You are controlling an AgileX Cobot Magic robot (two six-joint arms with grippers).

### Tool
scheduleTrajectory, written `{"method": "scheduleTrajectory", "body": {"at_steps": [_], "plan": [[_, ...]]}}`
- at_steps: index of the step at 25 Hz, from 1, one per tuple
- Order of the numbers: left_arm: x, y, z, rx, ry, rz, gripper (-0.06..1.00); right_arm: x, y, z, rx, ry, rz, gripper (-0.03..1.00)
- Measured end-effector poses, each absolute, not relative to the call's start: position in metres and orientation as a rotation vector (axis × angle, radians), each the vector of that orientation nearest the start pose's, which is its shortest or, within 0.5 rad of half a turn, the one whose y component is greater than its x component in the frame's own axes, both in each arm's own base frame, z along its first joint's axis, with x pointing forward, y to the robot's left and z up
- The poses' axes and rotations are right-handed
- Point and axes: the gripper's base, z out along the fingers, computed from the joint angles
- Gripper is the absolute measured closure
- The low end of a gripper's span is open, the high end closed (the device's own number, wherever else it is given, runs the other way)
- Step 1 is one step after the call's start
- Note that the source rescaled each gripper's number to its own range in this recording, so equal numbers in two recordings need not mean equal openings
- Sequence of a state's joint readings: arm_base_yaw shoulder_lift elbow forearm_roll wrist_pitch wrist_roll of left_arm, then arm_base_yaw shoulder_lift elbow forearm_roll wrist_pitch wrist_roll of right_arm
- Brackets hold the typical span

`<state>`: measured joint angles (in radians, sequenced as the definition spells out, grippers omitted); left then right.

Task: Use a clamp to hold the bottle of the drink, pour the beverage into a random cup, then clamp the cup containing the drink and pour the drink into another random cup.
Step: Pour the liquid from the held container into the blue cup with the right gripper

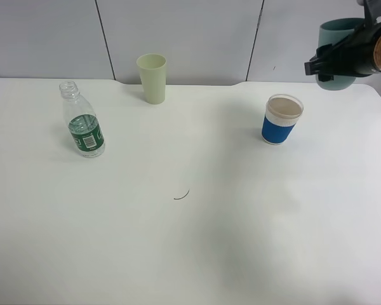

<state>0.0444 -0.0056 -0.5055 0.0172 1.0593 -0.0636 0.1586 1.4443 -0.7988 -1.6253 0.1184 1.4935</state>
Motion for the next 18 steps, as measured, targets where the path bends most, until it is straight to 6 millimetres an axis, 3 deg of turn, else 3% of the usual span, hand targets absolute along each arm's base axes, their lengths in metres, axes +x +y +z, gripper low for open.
{"method": "scheduleTrajectory", "body": {"at_steps": [10,18], "plan": [[-0.006,0.001,0.279,-0.11,2.029,0.009,-0.05,0.292,0.026,0.236,-0.185,2.124,-0.227,0.97],[-0.006,0.001,0.279,-0.11,2.029,0.009,-0.05,0.298,0.043,0.22,-0.231,2.154,-0.289,0.97]]}}
